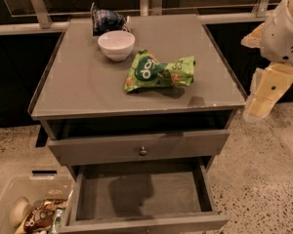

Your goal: Place green rice chip bag into middle drawer

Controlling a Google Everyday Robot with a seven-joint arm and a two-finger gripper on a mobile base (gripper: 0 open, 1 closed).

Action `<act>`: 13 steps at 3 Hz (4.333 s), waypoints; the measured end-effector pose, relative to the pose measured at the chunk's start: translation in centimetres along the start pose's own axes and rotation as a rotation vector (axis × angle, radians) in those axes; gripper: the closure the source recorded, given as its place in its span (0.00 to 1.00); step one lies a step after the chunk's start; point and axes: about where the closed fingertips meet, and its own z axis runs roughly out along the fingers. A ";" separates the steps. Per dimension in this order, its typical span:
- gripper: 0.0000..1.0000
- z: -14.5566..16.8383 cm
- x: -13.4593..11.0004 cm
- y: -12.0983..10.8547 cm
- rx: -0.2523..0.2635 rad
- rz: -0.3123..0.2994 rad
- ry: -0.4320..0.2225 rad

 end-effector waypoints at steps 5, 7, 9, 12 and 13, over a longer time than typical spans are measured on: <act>0.00 14.0 -6.4 -12.6 -0.188 0.112 -0.489; 0.00 17.3 -10.4 -11.9 -0.210 0.023 -0.327; 0.12 17.5 -10.5 -11.8 -0.212 0.020 -0.323; 0.76 17.5 -10.5 -11.8 -0.212 0.020 -0.323; 1.00 17.5 -10.5 -11.8 -0.212 0.020 -0.323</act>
Offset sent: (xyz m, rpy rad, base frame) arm 0.1525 0.0193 -0.0403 0.4626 -0.0650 0.0426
